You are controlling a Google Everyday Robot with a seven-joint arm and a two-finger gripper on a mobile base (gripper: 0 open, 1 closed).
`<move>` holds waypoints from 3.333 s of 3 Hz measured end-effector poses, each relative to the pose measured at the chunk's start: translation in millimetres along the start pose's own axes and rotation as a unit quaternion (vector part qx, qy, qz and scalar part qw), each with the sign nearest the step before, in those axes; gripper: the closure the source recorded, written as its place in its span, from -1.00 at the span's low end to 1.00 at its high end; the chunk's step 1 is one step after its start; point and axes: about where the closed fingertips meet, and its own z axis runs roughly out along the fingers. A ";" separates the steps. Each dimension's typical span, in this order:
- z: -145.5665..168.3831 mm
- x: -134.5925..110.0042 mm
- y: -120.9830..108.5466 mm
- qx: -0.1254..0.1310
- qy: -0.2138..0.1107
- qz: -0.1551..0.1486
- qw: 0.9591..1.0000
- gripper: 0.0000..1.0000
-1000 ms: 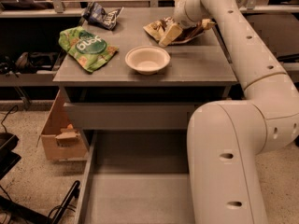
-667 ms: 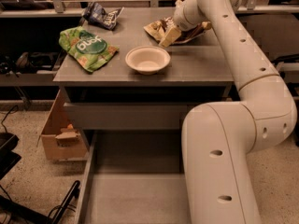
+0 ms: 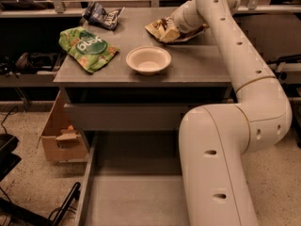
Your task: Place brown chip bag into middle drawer
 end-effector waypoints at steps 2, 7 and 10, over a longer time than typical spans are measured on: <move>0.1 0.0 0.1 0.000 0.000 0.000 1.000 0.68; -149.2 -78.9 -49.5 0.064 -0.012 -0.108 0.992 1.00; -416.3 -135.9 -20.7 0.189 -0.051 -0.092 0.976 1.00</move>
Offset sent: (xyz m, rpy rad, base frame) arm 0.0000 0.0000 0.0000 0.0000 0.0000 0.0000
